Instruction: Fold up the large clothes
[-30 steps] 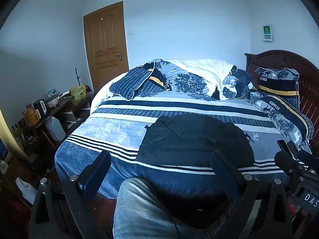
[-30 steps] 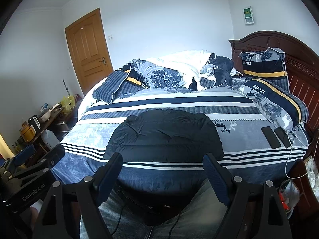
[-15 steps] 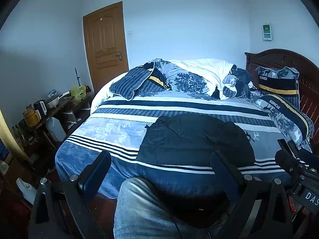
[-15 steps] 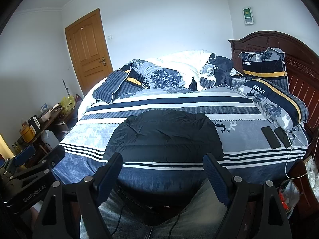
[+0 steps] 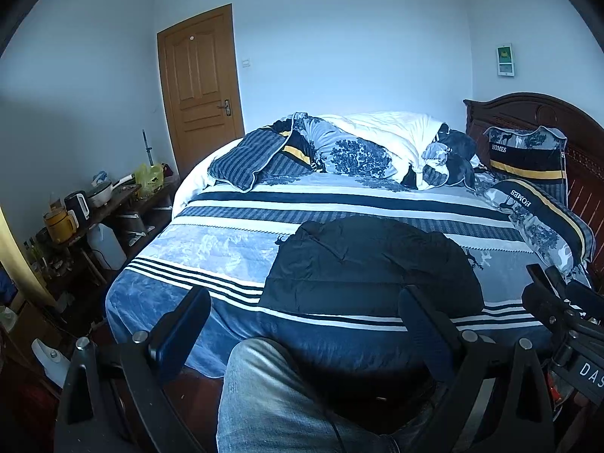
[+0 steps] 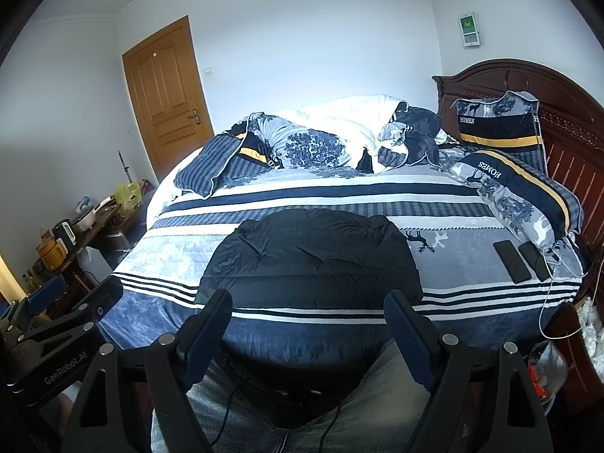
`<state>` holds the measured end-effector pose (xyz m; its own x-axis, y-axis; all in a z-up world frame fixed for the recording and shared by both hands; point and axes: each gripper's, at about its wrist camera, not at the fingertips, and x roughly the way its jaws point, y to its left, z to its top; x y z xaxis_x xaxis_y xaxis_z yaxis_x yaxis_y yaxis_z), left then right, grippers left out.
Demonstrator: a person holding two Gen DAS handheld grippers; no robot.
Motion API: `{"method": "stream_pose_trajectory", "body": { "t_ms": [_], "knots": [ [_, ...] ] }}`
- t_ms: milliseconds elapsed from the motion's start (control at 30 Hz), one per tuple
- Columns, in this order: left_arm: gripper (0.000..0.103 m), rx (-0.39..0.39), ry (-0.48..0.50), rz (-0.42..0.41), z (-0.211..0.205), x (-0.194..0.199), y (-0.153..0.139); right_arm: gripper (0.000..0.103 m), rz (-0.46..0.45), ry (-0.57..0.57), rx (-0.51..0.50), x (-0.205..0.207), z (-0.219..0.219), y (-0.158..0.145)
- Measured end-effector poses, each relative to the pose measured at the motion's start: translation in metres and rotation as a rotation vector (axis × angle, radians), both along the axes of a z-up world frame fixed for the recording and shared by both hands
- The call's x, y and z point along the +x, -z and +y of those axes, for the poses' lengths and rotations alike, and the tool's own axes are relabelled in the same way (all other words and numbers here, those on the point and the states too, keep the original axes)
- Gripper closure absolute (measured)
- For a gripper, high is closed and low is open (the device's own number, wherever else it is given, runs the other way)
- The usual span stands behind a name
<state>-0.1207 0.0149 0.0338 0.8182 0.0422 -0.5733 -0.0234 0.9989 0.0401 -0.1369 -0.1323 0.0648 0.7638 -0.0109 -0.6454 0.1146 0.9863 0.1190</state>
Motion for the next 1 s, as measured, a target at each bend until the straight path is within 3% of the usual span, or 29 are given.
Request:
{"method": "stream_pose_trajectory", "body": {
  "t_ms": [1000],
  "knots": [
    [0.003,0.008,0.008,0.002,0.0032,0.0021,0.0007,0.018,0.009,0.007,0.005,-0.0014,0.0048,0.0002]
  ]
}}
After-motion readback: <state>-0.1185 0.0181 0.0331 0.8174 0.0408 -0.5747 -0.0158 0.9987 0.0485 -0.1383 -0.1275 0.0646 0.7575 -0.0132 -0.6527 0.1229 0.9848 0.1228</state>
